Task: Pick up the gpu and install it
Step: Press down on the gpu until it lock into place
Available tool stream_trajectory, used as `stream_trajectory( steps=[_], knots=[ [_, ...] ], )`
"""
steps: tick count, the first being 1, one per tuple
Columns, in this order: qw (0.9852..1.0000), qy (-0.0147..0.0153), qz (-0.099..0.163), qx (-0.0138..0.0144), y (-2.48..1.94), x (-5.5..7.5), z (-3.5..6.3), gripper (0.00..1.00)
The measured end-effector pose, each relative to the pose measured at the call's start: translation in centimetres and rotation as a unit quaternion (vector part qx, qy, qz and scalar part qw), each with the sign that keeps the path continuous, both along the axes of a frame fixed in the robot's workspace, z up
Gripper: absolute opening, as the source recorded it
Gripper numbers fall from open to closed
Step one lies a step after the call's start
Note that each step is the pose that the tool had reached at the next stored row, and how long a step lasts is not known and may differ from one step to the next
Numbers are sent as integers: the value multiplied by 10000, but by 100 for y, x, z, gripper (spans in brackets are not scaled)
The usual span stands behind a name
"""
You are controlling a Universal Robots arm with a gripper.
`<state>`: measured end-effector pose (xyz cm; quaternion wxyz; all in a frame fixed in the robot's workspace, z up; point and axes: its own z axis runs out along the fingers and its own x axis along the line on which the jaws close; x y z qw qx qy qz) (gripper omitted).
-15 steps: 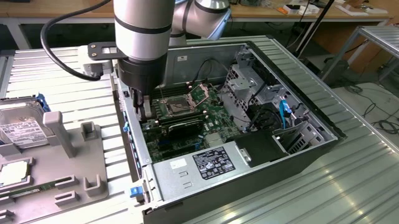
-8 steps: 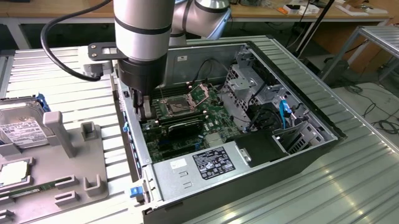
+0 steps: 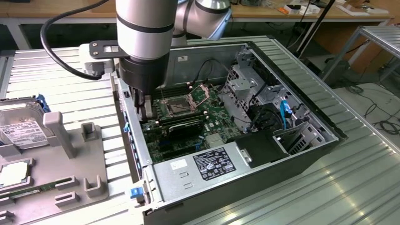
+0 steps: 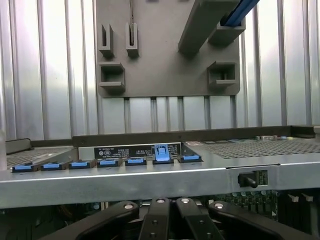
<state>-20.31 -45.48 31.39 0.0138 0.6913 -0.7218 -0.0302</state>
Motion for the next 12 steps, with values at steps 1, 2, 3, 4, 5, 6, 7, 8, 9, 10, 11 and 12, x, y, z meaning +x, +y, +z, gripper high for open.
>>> stream_trajectory(
  steps=[1,2,3,4,5,6,7,8,9,10,11,12],
  knots=[
    [10000,1,-4,19,-1,18,2,11],
    [10000,2,-6,68,0,44,3,11],
    [10000,2,-6,97,0,56,2,11],
    [9999,1,-5,127,0,67,0,11],
    [9999,1,-5,163,0,81,-3,11],
    [9998,1,-5,184,1,94,-8,11],
    [9998,2,-5,197,1,110,-13,11],
    [9998,3,-5,204,1,128,-18,11],
    [9998,2,-5,208,1,154,-26,11],
    [9998,2,-5,209,0,184,-36,11],
    [9998,2,-6,209,0,218,-48,11],
    [9998,2,-5,209,0,249,-60,11]
  ],
)
